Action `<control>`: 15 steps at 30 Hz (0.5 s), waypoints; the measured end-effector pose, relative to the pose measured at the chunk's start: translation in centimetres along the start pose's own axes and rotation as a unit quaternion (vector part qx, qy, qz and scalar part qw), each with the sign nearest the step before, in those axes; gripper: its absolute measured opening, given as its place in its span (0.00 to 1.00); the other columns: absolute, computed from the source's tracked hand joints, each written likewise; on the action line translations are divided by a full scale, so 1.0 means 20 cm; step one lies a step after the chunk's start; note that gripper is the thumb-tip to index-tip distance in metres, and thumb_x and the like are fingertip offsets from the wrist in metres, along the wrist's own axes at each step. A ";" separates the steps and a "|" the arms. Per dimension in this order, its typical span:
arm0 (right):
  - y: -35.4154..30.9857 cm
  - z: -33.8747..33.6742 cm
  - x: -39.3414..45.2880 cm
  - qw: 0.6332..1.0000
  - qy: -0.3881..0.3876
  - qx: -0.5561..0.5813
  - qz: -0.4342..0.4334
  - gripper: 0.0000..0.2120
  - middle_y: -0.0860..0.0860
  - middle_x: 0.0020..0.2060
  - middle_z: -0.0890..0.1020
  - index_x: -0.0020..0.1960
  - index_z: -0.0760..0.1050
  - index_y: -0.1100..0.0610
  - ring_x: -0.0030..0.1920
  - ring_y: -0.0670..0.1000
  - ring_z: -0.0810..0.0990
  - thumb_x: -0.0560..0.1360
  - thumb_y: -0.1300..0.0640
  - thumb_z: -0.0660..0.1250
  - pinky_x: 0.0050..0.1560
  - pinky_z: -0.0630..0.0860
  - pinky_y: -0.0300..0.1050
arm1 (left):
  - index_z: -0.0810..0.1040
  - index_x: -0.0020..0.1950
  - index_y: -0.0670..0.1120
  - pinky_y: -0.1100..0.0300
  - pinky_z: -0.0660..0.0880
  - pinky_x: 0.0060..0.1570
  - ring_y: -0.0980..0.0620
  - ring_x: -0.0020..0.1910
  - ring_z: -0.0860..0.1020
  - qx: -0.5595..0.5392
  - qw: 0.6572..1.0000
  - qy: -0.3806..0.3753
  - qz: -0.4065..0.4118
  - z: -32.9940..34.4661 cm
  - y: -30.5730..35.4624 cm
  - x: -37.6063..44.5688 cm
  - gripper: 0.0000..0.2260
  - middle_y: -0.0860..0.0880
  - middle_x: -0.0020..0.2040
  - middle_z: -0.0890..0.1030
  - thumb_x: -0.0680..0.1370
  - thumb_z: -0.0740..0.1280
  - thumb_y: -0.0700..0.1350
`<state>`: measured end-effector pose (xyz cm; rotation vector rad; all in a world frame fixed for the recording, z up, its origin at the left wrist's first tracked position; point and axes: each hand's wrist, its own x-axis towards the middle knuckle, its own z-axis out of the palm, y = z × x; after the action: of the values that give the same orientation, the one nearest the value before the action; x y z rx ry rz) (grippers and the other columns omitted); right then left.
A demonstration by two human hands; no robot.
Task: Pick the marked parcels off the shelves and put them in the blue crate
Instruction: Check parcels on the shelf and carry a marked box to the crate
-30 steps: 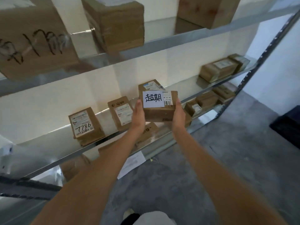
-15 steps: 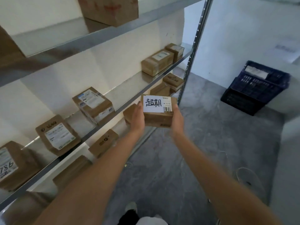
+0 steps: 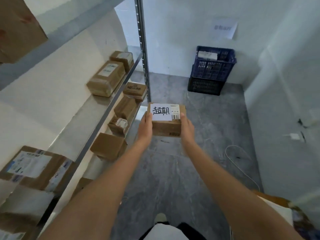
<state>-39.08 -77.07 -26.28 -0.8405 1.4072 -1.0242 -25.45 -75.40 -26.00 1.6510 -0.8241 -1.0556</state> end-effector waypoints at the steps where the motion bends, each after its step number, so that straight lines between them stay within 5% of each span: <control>1: -0.01 -0.03 0.03 1.000 0.016 0.004 0.002 0.20 0.51 0.55 0.78 0.66 0.73 0.54 0.49 0.46 0.76 0.82 0.44 0.57 0.41 0.70 0.37 | 0.74 0.67 0.47 0.48 0.73 0.62 0.48 0.58 0.77 0.005 1.000 -0.012 0.003 0.05 0.01 0.03 0.21 0.48 0.59 0.79 0.82 0.53 0.56; 11: -0.16 -0.31 0.50 0.995 0.097 0.008 0.006 0.22 0.51 0.58 0.77 0.67 0.72 0.53 0.56 0.50 0.75 0.80 0.41 0.58 0.50 0.69 0.44 | 0.71 0.69 0.50 0.45 0.71 0.64 0.47 0.60 0.75 0.033 0.996 -0.083 -0.007 0.58 0.12 0.37 0.26 0.46 0.63 0.77 0.78 0.52 0.62; 15: -0.28 -0.42 0.74 0.995 0.099 0.017 0.004 0.21 0.50 0.56 0.76 0.67 0.72 0.51 0.53 0.48 0.74 0.81 0.41 0.57 0.46 0.69 0.42 | 0.73 0.69 0.48 0.56 0.72 0.54 0.49 0.57 0.76 0.023 0.996 -0.081 -0.003 0.82 0.22 0.56 0.22 0.46 0.61 0.78 0.82 0.52 0.57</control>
<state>-49.17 -91.83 -26.83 -0.7223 1.5536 -1.1467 -36.22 -92.52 -27.23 1.6224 -0.9546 -1.1946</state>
